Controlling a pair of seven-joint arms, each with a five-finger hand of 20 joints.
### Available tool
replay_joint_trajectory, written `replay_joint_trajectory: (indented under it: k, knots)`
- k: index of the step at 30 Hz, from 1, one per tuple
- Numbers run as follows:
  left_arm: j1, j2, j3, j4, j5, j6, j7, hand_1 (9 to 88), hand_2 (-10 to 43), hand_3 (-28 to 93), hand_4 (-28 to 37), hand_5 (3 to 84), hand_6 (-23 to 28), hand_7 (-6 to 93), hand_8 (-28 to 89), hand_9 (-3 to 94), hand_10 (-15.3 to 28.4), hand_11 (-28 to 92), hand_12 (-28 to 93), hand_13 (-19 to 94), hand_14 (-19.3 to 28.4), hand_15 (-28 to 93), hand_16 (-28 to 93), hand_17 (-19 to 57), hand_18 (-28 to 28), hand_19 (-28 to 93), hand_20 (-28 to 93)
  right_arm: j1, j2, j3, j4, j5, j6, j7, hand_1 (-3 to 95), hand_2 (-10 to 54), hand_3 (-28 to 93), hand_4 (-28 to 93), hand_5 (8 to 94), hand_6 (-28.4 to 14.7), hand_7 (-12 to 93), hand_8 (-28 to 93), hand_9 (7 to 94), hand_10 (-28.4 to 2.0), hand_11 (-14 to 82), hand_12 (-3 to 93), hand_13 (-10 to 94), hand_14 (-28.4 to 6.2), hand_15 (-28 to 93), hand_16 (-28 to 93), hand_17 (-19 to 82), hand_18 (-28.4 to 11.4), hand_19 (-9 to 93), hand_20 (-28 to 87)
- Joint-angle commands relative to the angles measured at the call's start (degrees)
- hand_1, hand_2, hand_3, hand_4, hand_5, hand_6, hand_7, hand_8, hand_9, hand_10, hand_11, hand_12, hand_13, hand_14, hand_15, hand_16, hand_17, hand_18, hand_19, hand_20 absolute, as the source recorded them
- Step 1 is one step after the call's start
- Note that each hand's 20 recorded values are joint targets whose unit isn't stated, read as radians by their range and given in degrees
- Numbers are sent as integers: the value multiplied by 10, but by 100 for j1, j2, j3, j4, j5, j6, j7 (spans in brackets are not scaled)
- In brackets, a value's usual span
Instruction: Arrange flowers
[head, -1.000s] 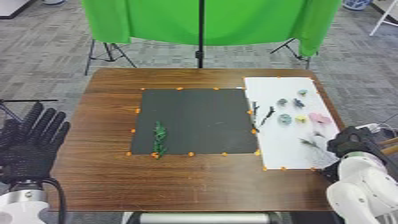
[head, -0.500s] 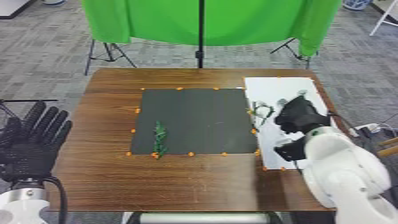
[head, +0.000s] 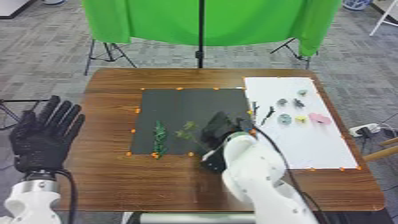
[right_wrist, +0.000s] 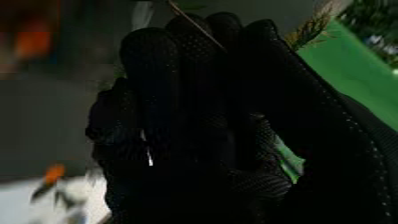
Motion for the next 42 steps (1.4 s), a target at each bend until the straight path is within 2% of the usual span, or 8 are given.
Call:
replay_joint_trajectory:
  k: [1, 12, 16, 20, 28, 34, 39, 42]
  knots:
    - [-91, 97, 128, 44, 12, 79, -183, 217, 134, 780, -283, 432, 71, 87, -86, 380, 128, 143, 92, 318, 122, 165, -12, -43, 126, 286, 126, 108, -418, -319, 403, -273, 450, -34, 520, -95, 773, -194, 706, -38, 445, 149, 780, -160, 268, 439, 668, -161, 612, 274, 372, -261, 931, 362]
    - [-279, 165, 279, 120, 1, 97, -350, 216, 134, 781, -283, 432, 71, 86, -85, 381, 128, 143, 93, 319, 122, 168, -13, -43, 127, 289, 127, 202, -794, -427, 944, -495, 756, 87, 529, -92, 777, -225, 697, -46, 420, 132, 775, -162, 260, 412, 672, -157, 602, 265, 384, -261, 932, 383]
    - [-214, 164, 239, 101, -25, 93, -289, 217, 134, 781, -283, 433, 72, 86, -85, 380, 128, 143, 93, 319, 121, 167, -14, -43, 127, 288, 126, 168, -769, -420, 930, -476, 797, 20, 494, -89, 770, -226, 704, -78, 260, 84, 752, -183, 297, 309, 673, -163, 610, 210, 385, -262, 932, 385]
    - [-184, 159, 211, 105, -79, 53, -262, 217, 133, 783, -283, 433, 72, 85, -85, 381, 129, 143, 93, 319, 122, 168, -13, -42, 127, 288, 126, 165, -759, -392, 923, -483, 864, -5, 455, -73, 790, -223, 698, -81, 194, 51, 743, -197, 312, 222, 672, -165, 606, 201, 383, -262, 932, 383]
    - [-154, 133, 202, 103, -88, 39, -256, 219, 132, 785, -283, 432, 73, 85, -84, 381, 131, 144, 94, 320, 123, 169, -13, -41, 127, 287, 126, 183, -723, -352, 782, -447, 1041, -109, 425, -69, 810, -212, 694, -81, 170, 2, 741, -200, 293, 208, 671, -167, 601, 199, 381, -262, 932, 380]
    - [-66, 100, 139, 82, -100, -17, -137, 219, 132, 787, -283, 432, 73, 86, -84, 382, 132, 144, 95, 321, 123, 171, -13, -41, 127, 286, 127, 189, -486, -320, 346, -211, 949, -197, 412, -65, 813, -208, 699, -80, 166, -37, 741, -201, 287, 205, 673, -169, 601, 198, 381, -263, 932, 379]
    - [-71, -79, 116, 111, -99, -143, -93, 221, 133, 789, -283, 432, 73, 86, -85, 382, 132, 144, 95, 320, 123, 171, -14, -40, 126, 284, 126, -22, -24, 58, -267, -150, 867, -453, 396, -62, 807, -193, 699, -79, 160, -97, 744, -202, 284, 209, 677, -171, 642, 219, 387, -263, 932, 390]
    - [-17, -81, 72, 87, -89, -162, -44, 222, 133, 789, -283, 432, 73, 86, -85, 382, 132, 144, 95, 320, 123, 172, -14, -38, 126, 283, 126, -1, 277, 602, -192, -805, 1048, -518, 393, -68, 799, -188, 694, -79, 155, -97, 739, -205, 284, 215, 673, -174, 669, 234, 389, -264, 932, 400]
